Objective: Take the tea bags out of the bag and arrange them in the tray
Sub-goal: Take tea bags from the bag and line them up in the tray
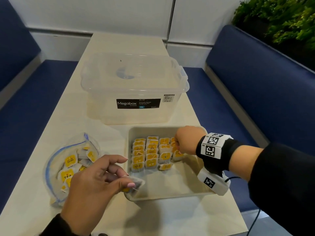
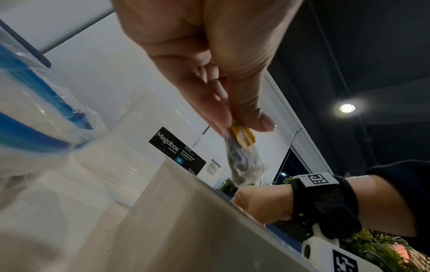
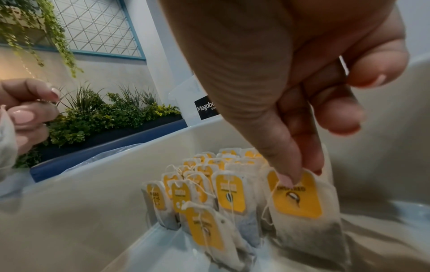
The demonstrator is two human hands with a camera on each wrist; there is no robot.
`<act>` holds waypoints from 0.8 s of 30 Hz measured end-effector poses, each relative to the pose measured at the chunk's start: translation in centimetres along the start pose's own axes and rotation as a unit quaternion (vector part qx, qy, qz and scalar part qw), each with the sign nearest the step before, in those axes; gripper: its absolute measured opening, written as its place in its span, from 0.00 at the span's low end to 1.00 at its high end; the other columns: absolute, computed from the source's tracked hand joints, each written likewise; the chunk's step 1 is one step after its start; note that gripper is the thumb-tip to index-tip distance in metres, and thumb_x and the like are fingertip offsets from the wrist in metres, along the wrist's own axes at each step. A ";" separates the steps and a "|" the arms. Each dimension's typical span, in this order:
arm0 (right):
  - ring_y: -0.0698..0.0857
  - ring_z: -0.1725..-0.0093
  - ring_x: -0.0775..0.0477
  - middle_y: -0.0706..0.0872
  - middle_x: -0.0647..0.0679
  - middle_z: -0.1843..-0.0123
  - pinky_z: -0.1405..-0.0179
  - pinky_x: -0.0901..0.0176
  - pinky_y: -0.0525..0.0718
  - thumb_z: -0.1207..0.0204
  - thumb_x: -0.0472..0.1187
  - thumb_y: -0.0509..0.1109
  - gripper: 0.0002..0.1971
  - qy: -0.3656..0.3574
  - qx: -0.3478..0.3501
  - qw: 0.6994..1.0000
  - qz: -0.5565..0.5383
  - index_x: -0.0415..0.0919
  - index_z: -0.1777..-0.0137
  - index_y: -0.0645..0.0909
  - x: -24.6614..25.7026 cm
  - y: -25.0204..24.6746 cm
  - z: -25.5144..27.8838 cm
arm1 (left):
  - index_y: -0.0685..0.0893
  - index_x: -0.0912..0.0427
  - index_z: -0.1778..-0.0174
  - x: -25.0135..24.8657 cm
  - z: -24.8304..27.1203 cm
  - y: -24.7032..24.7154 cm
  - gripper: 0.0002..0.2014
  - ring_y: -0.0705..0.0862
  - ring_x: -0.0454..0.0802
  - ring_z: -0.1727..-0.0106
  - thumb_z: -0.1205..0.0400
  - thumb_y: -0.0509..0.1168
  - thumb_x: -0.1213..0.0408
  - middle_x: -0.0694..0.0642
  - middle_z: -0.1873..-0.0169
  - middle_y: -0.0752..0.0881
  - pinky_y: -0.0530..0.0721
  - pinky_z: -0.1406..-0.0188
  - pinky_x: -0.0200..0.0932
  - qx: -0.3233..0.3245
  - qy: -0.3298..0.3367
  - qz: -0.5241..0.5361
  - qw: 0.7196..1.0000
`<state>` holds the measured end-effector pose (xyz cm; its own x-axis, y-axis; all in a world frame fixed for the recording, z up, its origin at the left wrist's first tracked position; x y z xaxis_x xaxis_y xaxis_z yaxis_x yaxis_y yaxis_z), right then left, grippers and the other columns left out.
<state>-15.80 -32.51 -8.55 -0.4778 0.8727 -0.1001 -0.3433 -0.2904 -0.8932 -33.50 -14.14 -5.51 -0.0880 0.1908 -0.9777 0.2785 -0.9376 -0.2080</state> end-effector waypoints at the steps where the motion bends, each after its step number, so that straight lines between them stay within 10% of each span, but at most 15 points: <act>1: 0.81 0.65 0.46 0.82 0.48 0.65 0.65 0.58 0.79 0.26 0.36 0.66 0.06 -0.002 -0.006 1.000 0.002 0.43 0.64 0.81 0.0 0.0 -0.1 | 0.86 0.38 0.59 0.0 0.0 0.0 0.22 0.84 0.44 0.75 0.49 0.77 0.60 0.50 0.75 0.87 0.86 0.72 0.34 0.000 0.002 -0.004 1.000; 9: 0.81 0.65 0.47 0.79 0.49 0.69 0.65 0.58 0.81 0.27 0.38 0.67 0.07 -0.002 -0.007 1.000 -0.014 0.44 0.67 0.79 -0.1 0.1 -0.5 | 0.86 0.37 0.62 -0.2 -0.4 0.8 0.25 0.84 0.44 0.74 0.44 0.80 0.73 0.50 0.73 0.87 0.88 0.67 0.42 0.003 0.022 -0.028 0.999; 13: 0.85 0.60 0.46 0.87 0.48 0.59 0.67 0.61 0.78 0.29 0.40 0.71 0.03 -0.014 -0.033 0.998 -0.042 0.44 0.57 0.85 -0.1 -1.9 0.7 | 0.85 0.36 0.59 -0.4 -1.2 1.3 0.25 0.84 0.42 0.71 0.41 0.80 0.72 0.48 0.67 0.87 0.83 0.66 0.29 0.018 0.035 -0.053 0.998; 20: 0.80 0.63 0.65 0.85 0.59 0.57 0.62 0.73 0.77 0.34 0.50 0.80 0.12 -0.202 -0.053 0.938 -0.277 0.54 0.56 0.81 4.6 -6.4 6.6 | 0.84 0.39 0.53 -1.4 -3.0 2.5 0.22 0.85 0.42 0.64 0.31 0.76 0.73 0.44 0.64 0.87 0.81 0.61 0.29 0.039 0.068 -0.120 0.990; 24: 0.82 0.61 0.56 0.82 0.60 0.59 0.58 0.60 0.82 0.37 0.43 0.82 0.18 -0.229 -0.054 0.925 -0.299 0.56 0.55 0.75 6.2 -4.8 7.7 | 0.83 0.37 0.54 -2.7 -3.6 3.2 0.23 0.86 0.41 0.66 0.31 0.76 0.74 0.44 0.64 0.88 0.83 0.60 0.31 0.046 0.071 -0.105 0.991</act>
<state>-23.32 -28.71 -1.58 -0.5291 0.5994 0.6007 -0.5864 0.2534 -0.7694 -28.93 -16.63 -3.60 0.0016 0.4179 -0.9085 0.1799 -0.8938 -0.4109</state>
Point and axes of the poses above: each hand's wrist, its own z-axis away from the middle knuckle, its own y-axis out of the palm, x = y × z, the point moved 7 cm from there along -z, towards the middle knuckle
